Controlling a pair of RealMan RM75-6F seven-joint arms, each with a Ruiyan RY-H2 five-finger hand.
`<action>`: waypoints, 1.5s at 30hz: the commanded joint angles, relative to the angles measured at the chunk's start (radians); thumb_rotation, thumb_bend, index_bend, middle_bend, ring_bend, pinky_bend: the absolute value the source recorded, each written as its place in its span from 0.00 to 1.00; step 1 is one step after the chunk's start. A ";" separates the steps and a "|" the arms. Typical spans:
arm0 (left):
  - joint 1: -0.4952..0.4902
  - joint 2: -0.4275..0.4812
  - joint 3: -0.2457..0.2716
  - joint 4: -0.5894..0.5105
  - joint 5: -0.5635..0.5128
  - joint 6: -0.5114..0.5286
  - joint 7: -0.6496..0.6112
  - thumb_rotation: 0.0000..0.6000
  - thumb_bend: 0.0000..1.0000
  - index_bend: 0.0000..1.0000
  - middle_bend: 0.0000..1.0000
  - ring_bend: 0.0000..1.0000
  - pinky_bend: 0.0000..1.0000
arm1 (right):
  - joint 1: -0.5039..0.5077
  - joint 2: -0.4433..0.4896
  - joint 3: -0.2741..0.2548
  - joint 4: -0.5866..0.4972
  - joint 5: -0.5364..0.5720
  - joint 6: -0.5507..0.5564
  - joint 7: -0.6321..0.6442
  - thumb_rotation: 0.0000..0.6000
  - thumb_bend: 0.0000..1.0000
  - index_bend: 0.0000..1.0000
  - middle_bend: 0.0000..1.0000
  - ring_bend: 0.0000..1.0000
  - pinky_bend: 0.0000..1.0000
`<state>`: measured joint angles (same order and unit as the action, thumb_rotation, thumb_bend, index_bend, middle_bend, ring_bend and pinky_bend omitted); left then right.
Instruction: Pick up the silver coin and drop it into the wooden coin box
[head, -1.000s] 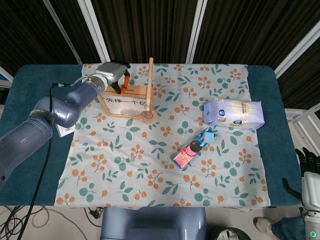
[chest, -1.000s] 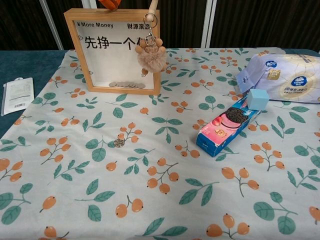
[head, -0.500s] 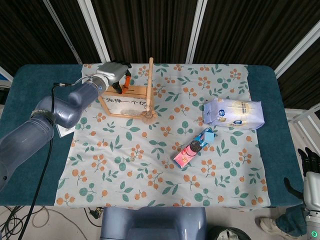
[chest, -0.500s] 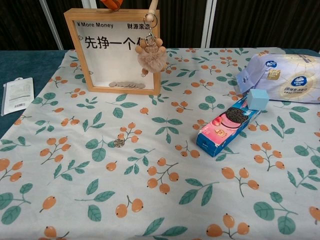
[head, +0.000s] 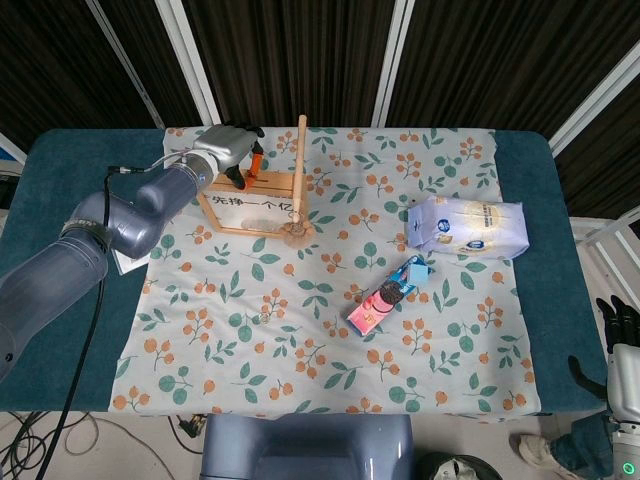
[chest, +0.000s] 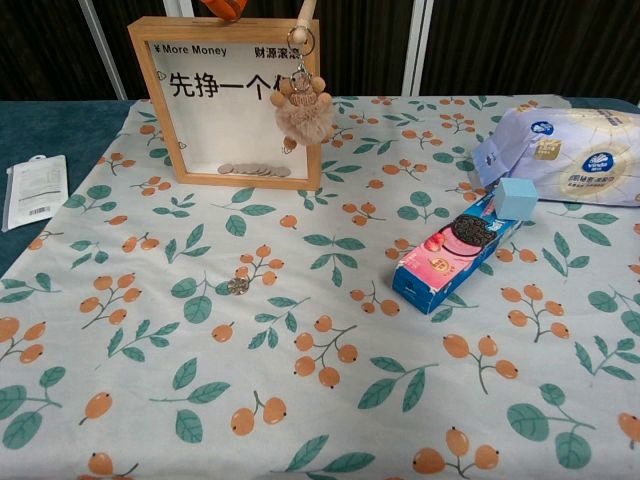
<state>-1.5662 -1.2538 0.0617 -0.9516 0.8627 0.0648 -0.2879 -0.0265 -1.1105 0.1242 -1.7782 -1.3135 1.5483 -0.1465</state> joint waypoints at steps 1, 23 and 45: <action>-0.002 0.000 0.004 0.000 0.002 0.001 -0.001 1.00 0.36 0.57 0.08 0.00 0.00 | 0.000 0.000 0.000 -0.001 0.000 0.000 -0.001 1.00 0.37 0.10 0.05 0.00 0.00; -0.014 -0.008 0.036 0.002 0.000 0.011 -0.006 1.00 0.36 0.52 0.07 0.00 0.00 | -0.001 -0.001 -0.001 0.002 -0.002 0.001 -0.002 1.00 0.37 0.10 0.05 0.00 0.00; 0.250 0.406 -0.060 -0.657 0.159 0.589 0.100 1.00 0.35 0.52 0.07 0.00 0.00 | 0.001 0.004 0.006 0.001 0.018 -0.009 0.006 1.00 0.37 0.10 0.05 0.00 0.00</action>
<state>-1.4405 -0.9769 0.0159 -1.4079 0.9350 0.4713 -0.2513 -0.0258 -1.1070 0.1303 -1.7779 -1.2962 1.5396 -0.1411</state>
